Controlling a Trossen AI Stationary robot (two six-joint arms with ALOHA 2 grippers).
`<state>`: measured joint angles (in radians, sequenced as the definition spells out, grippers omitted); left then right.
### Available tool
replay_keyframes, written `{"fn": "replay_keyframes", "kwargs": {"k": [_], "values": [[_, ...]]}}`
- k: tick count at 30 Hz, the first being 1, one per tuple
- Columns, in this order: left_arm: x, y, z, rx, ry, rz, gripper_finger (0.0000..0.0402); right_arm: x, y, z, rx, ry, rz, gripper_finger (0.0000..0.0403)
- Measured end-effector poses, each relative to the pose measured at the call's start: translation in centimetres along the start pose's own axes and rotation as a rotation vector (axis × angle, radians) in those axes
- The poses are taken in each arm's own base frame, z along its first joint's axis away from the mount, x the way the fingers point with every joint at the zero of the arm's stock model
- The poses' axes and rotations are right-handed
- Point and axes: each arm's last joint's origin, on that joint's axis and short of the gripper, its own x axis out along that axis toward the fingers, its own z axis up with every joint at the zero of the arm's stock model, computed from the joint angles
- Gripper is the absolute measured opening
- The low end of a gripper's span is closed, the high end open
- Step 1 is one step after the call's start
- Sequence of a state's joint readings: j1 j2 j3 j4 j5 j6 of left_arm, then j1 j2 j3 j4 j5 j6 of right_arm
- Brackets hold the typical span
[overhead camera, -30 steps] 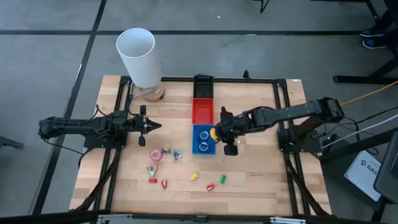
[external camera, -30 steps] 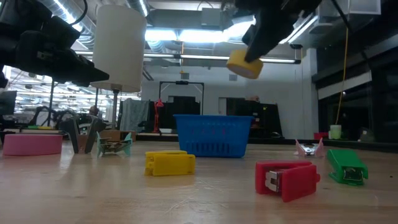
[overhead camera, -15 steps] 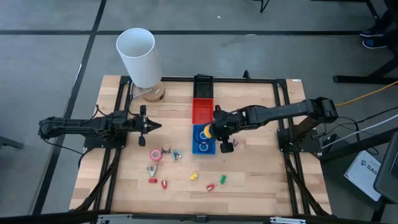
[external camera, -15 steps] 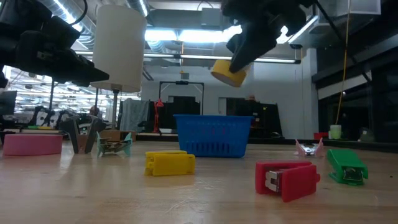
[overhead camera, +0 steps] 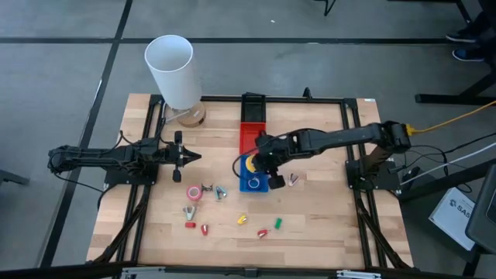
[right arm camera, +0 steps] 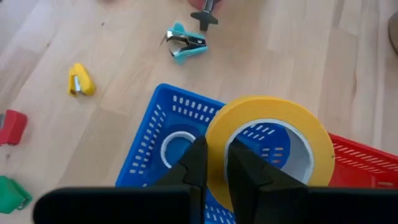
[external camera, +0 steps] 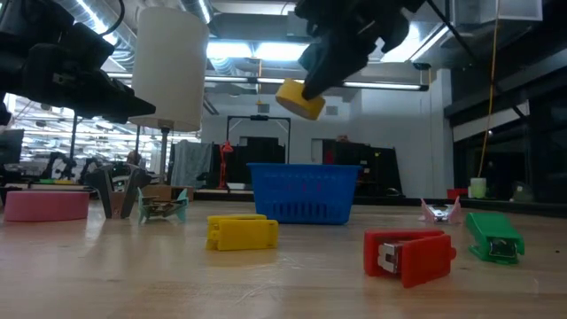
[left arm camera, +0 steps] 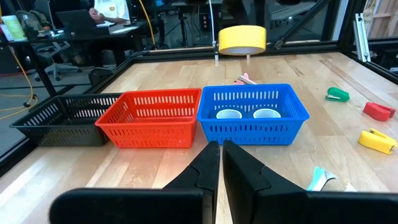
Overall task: Pick and place Stapler, Stapler remover, tape
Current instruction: Put the yellow tape into the blue bin
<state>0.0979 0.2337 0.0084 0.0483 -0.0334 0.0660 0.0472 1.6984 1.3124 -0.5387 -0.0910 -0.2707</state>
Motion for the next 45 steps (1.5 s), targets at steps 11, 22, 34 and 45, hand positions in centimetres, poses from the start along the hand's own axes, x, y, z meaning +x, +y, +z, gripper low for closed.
{"fn": "replay_keyframes", "kwargs": {"k": [11, 22, 34, 45], "values": [[0.0, 0.0, 0.0, 0.000, 0.000, 0.000, 0.0017, 3.8, -0.3, -1.0, 0.014, 0.126, 0.048, 0.0037], [0.0, 0.0, 0.0, 0.000, 0.000, 0.000, 0.0017, 7.2, -0.9, -2.8, 0.053, 0.233, 0.084, 0.0037], [0.0, 0.0, 0.0, 0.000, 0.000, 0.000, 0.0015, 7.6, -1.9, -3.4, 0.072, 0.266, 0.023, 0.0039], [0.0, 0.0, 0.0, 0.000, 0.000, 0.000, 0.0015, 7.7, -1.9, -3.2, 0.065, 0.237, 0.027, 0.0055]]}}
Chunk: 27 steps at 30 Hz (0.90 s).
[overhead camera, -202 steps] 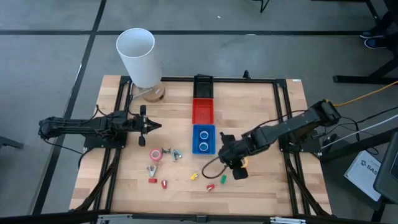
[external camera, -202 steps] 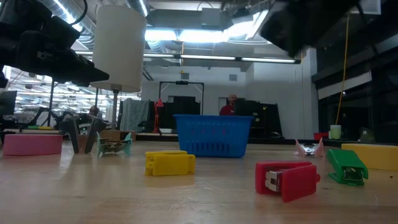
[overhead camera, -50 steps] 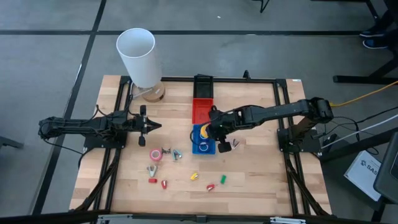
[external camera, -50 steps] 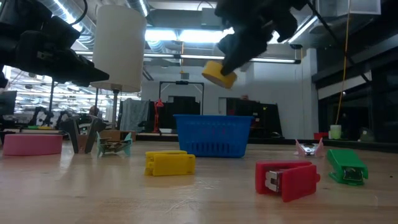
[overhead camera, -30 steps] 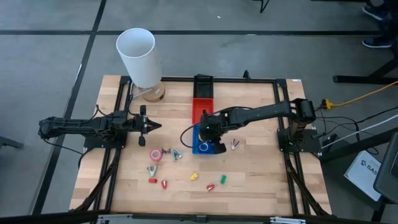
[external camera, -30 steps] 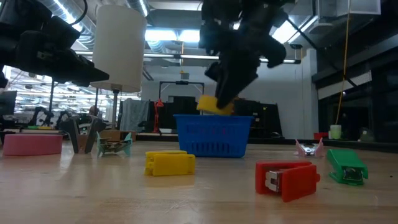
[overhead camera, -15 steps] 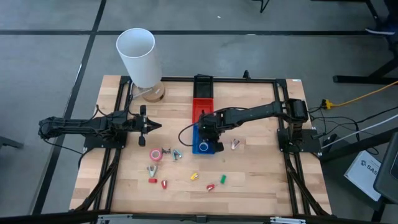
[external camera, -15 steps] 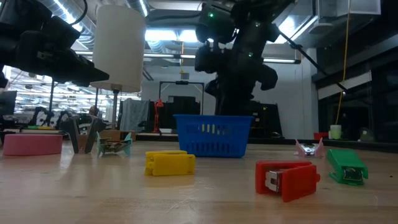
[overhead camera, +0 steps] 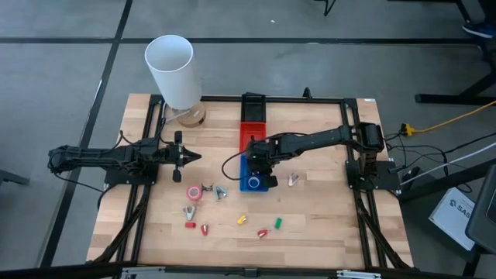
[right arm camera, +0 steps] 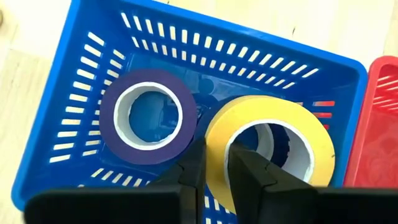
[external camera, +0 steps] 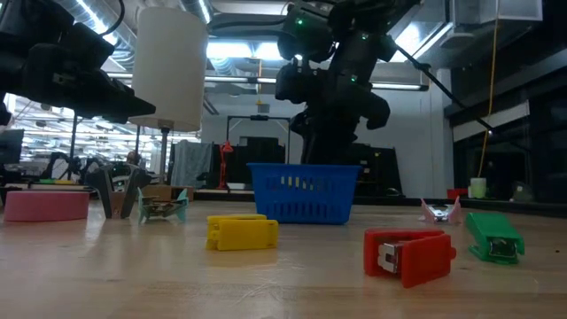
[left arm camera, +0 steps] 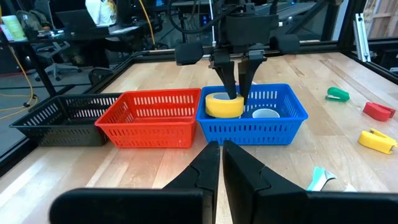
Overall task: Pick and place Stapler, Stapler remover, tape
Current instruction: Put the yellow tape into the blue bin
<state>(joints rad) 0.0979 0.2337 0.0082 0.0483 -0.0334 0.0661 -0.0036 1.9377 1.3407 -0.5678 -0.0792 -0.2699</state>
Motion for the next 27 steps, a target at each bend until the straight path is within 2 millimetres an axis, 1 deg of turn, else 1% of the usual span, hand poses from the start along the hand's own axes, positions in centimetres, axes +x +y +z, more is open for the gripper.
{"fn": "replay_keyframes", "kwargs": {"k": [8, 27], "values": [[0.00, 0.00, 0.00, 0.000, 0.000, 0.000, 0.0015, 0.00, 0.08, 0.02, 0.000, -0.007, 0.028, 0.0057], [0.00, 0.00, 0.01, 0.000, 0.000, 0.000, 0.0015, -0.01, 0.05, 0.00, 0.001, -0.008, 0.028, 0.0058]]}}
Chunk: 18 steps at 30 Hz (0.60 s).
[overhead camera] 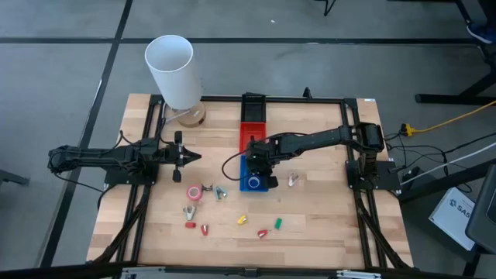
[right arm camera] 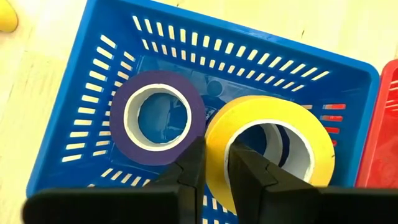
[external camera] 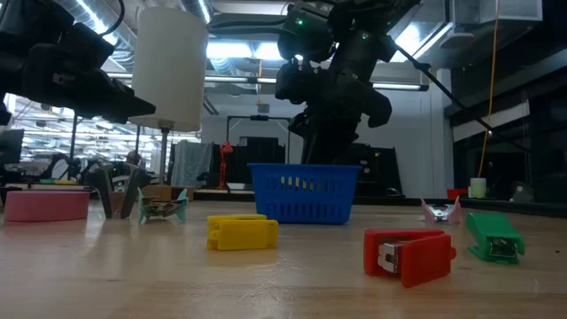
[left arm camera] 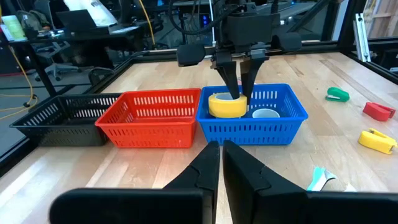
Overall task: Pick and place Stapler, Stapler remover, tape
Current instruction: Put the yellow tape into the blue bin
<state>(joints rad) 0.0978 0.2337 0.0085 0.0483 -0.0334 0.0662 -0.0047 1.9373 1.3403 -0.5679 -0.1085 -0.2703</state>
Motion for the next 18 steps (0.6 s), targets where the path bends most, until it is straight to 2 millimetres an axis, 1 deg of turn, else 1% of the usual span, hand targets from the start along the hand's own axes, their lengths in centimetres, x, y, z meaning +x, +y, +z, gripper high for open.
{"fn": "replay_keyframes", "kwargs": {"k": [15, 18], "values": [[0.00, 0.00, -0.01, 0.000, 0.000, 0.000, 0.0017, 0.01, 0.13, 0.02, 0.000, -0.011, 0.041, 0.0058], [0.00, 0.00, -0.01, 0.000, 0.000, 0.000, 0.0016, 0.01, 0.13, 0.02, 0.000, -0.011, 0.041, 0.0068]]}}
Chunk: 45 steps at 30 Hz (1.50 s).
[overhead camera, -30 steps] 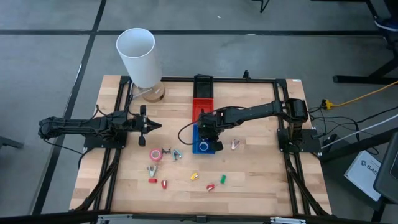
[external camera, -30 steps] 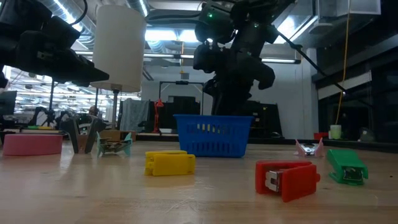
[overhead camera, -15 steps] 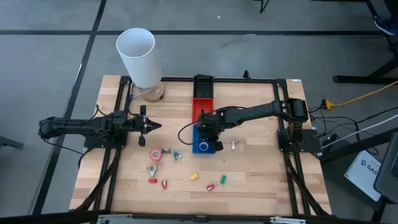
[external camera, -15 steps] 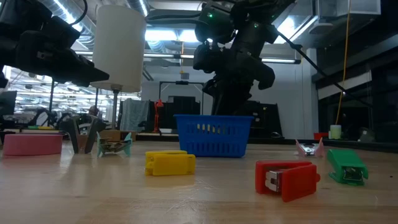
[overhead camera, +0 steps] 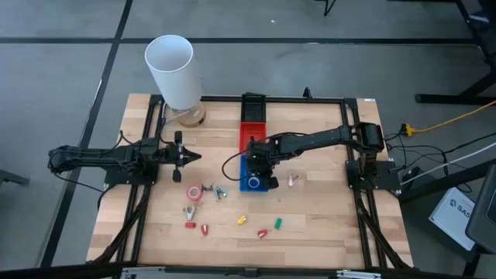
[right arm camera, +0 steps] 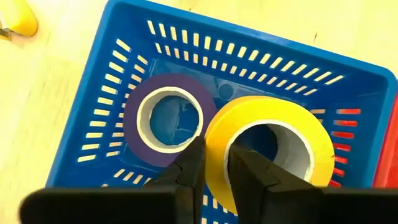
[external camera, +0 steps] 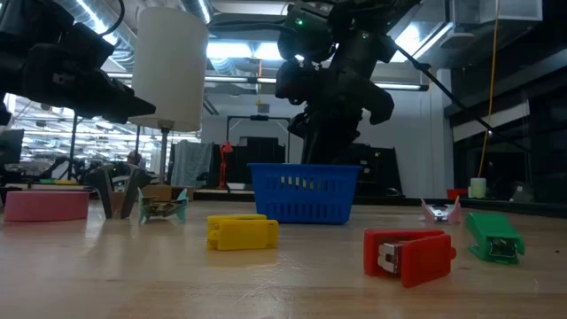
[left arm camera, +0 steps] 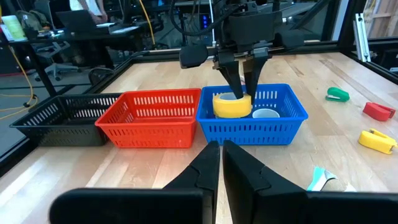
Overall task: Pick and place Stapler, Stapler remover, tape
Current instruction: Put the yellow tape into the blue bin
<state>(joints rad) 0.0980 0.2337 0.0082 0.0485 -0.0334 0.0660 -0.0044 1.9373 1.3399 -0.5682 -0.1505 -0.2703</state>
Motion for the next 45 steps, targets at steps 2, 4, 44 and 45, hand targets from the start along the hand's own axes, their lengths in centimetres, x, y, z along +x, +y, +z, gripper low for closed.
{"fn": "replay_keyframes", "kwargs": {"k": [2, 4, 44, 45], "values": [[0.00, 0.00, 0.00, 0.000, 0.000, 0.000, 0.0015, 0.00, -0.02, -0.01, 0.001, 0.002, -0.008, 0.0085], [0.00, 0.00, 0.01, 0.000, 0.000, 0.000, 0.0017, -0.01, -0.05, -0.01, 0.000, 0.006, -0.024, 0.0108], [0.00, 0.00, 0.00, 0.000, 0.000, 0.000, 0.0017, -0.78, -0.32, 0.44, 0.000, 0.036, -0.099, 0.0024], [0.00, 0.00, 0.00, 0.000, 0.000, 0.000, 0.0017, -0.80, -0.33, 0.47, 0.000, 0.034, -0.100, 0.0026]]}}
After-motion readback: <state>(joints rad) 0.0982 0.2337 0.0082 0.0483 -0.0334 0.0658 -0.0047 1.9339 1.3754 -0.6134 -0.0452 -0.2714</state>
